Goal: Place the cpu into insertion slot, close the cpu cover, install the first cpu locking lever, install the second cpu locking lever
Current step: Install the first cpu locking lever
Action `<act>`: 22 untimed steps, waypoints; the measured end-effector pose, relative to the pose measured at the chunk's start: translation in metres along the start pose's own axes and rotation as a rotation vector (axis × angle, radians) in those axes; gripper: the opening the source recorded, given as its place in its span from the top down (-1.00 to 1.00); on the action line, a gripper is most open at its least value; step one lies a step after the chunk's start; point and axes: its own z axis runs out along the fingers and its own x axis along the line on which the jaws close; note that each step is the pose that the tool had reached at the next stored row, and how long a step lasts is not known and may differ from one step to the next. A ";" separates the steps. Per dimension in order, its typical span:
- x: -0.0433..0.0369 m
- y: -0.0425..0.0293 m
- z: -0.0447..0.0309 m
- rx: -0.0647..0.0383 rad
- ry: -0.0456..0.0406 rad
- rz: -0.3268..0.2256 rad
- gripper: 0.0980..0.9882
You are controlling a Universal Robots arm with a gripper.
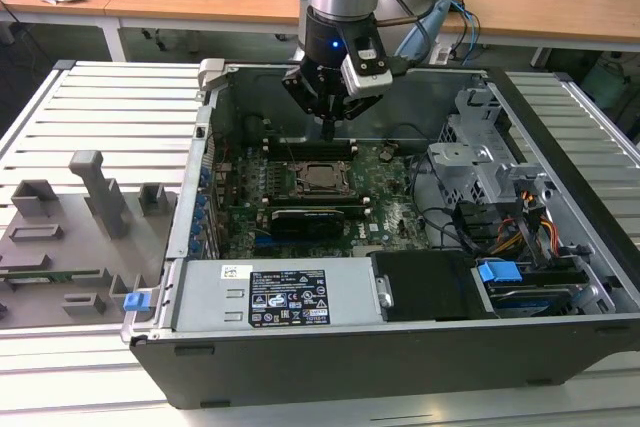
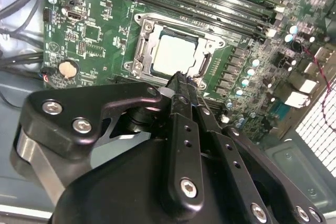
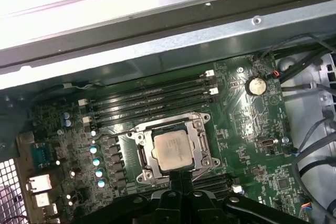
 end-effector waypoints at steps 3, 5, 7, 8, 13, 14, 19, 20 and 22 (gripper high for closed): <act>0.0000 0.0000 0.0000 0.000 0.0000 -0.030 0.98; 0.0000 0.0000 0.0000 0.000 -0.0001 -0.063 0.98; 0.0000 0.0000 0.0000 0.000 -0.0001 -0.079 0.98; 0.0000 0.0000 0.0000 0.000 0.0000 -0.089 0.98; 0.0000 0.0000 0.0000 0.000 -0.0002 -0.158 0.98; 0.0000 0.0000 0.0000 0.000 -0.0002 -0.191 0.98; 0.0009 -0.0003 0.0005 -0.002 -0.0011 -0.265 0.98; 0.0017 -0.0005 0.0006 -0.003 -0.0019 -0.266 0.98; 0.0034 -0.0008 0.0007 -0.004 -0.0033 -0.267 0.98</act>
